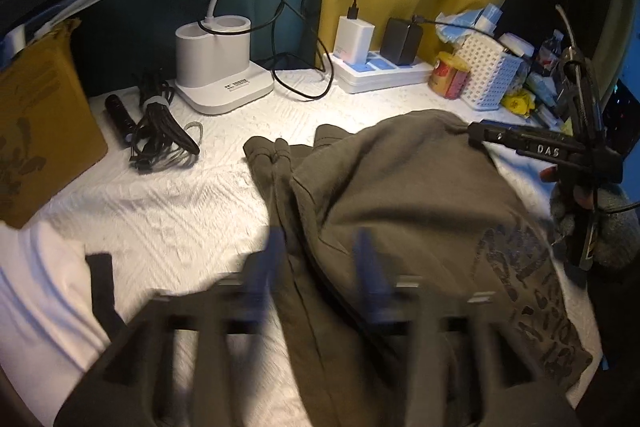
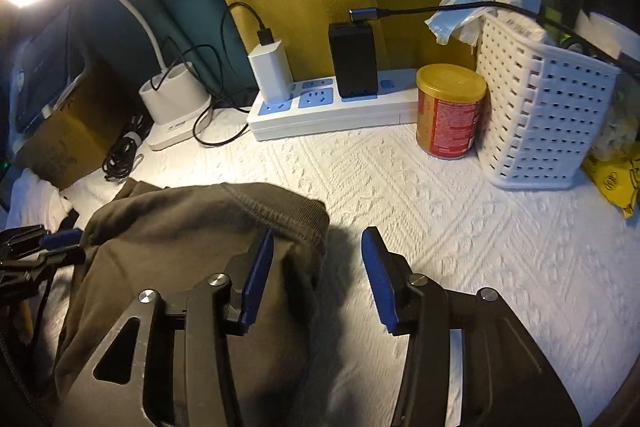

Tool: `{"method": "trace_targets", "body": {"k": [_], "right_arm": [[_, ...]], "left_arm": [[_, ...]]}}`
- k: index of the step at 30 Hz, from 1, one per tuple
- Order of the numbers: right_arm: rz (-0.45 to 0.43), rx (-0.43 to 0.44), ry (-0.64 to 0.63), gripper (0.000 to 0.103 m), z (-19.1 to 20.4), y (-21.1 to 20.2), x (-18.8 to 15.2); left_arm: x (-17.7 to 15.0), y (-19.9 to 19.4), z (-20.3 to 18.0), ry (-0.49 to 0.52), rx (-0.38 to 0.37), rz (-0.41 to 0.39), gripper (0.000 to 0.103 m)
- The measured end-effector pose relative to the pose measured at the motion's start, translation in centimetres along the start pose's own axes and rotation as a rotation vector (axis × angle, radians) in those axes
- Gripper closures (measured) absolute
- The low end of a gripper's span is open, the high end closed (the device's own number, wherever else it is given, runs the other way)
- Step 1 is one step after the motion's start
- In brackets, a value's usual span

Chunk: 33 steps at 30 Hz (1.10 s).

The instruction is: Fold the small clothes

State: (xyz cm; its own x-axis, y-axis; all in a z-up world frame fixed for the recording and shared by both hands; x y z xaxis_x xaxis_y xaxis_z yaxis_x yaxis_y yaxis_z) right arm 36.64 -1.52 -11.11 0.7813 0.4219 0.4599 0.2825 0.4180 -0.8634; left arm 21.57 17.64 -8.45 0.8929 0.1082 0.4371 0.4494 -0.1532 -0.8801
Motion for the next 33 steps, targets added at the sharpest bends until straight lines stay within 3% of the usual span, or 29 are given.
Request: {"method": "trace_targets", "body": {"k": [10, 18, 25, 27, 28, 29, 31, 33], "right_arm": [[0.009, 0.002, -0.024, 0.054, 0.7, -2.6, -3.8], [0.028, -0.003, -0.021, 0.054, 1.3, -4.0, -6.9], [0.033, -0.001, -0.018, 0.054, 1.7, -5.3, -9.8], [0.038, 0.0, -0.02, 0.054, 1.8, -5.6, -10.7], [0.04, -0.001, -0.021, 0.054, 1.9, -5.7, -11.1], [0.043, -0.002, -0.024, 0.054, 2.0, -5.7, -11.6], [0.048, -0.005, -0.027, 0.054, 2.0, -5.8, -12.2], [0.054, -0.007, -0.027, 0.054, 2.1, -5.8, -12.8]], "left_arm": [[-3.0, -1.9, -2.4, 0.008, -0.024, -0.025, 0.041], [-6.3, -3.1, -4.9, -0.002, -0.1, -0.049, 0.041], [-9.3, -2.5, -6.8, 0.039, -0.155, 0.016, 0.042], [-10.3, -1.7, -7.3, 0.061, -0.166, 0.057, 0.056], [-10.8, -1.1, -7.6, 0.067, -0.165, 0.085, 0.078], [-11.2, -0.9, -7.6, 0.065, -0.152, 0.085, 0.085], [-11.4, -1.4, -7.8, 0.068, -0.142, 0.076, 0.096], [-11.4, -2.5, -7.8, 0.077, -0.126, 0.052, 0.099]]}}
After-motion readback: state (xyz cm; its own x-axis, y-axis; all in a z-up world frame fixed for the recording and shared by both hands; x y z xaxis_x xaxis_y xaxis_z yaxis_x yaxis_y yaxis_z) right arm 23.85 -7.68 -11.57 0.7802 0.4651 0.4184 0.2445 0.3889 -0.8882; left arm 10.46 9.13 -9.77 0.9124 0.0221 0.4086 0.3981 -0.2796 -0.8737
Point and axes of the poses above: each gripper's, at about its wrist camera, not at the fingertips, and y roughly the way its jaws point, z to its left, x to its top, the point moved 3 cm from there along y, roughly the way its jaws point, and after that the axes turned 12 degrees about z, right-handed, at the moved point
